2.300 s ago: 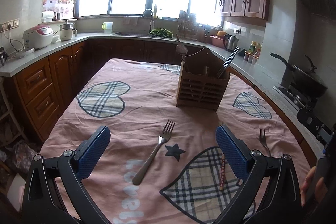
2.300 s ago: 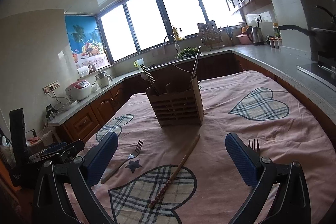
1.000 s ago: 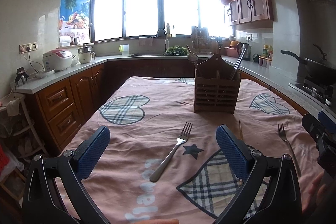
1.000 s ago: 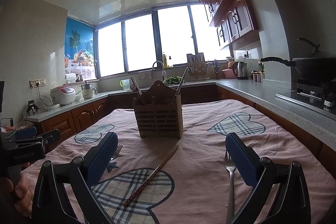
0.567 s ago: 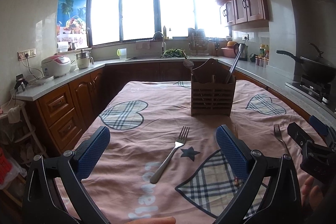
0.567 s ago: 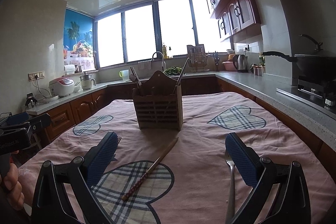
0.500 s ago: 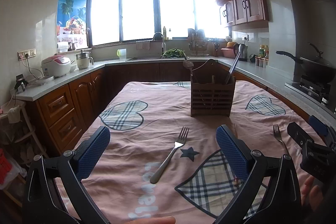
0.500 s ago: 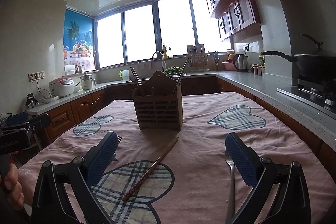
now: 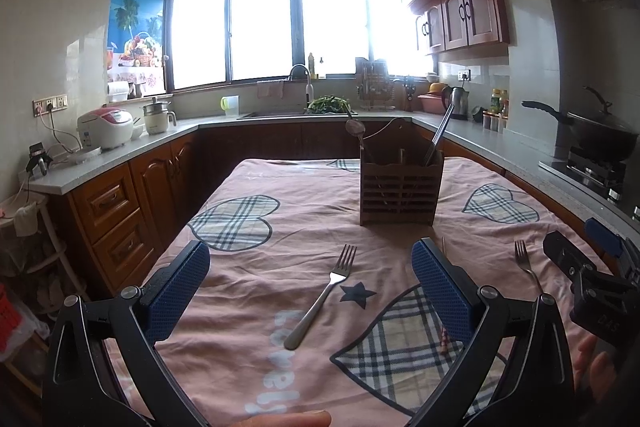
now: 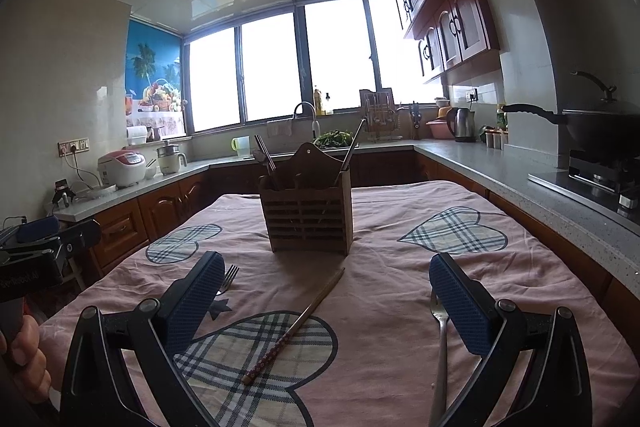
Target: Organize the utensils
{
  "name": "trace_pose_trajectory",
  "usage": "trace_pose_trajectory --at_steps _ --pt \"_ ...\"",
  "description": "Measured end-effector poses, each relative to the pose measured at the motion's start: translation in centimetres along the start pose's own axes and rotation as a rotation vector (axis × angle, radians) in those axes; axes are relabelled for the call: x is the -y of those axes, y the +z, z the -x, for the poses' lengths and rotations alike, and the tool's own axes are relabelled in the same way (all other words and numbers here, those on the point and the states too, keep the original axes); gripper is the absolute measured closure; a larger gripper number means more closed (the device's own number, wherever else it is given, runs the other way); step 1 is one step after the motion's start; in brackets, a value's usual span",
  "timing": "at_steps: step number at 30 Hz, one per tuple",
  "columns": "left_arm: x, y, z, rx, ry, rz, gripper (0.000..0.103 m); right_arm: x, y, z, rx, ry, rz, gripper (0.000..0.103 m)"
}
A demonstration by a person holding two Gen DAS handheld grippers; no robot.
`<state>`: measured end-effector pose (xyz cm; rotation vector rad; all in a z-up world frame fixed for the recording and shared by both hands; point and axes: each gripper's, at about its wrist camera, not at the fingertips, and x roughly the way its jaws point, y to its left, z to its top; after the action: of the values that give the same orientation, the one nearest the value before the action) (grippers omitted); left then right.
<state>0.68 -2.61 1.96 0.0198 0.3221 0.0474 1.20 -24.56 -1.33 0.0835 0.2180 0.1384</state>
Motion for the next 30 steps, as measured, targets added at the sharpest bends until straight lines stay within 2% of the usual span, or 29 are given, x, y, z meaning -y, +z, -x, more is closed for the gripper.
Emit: trace_pose_trajectory --at_steps 7,30 --pt "-0.02 -0.02 0.04 0.001 -0.005 0.002 0.0 -0.22 0.06 -0.29 -0.021 -0.003 0.009 0.0" --pt "-0.1 0.26 0.18 -0.003 -0.021 0.002 0.0 -0.59 0.62 0.2 -0.01 0.008 0.019 0.0"
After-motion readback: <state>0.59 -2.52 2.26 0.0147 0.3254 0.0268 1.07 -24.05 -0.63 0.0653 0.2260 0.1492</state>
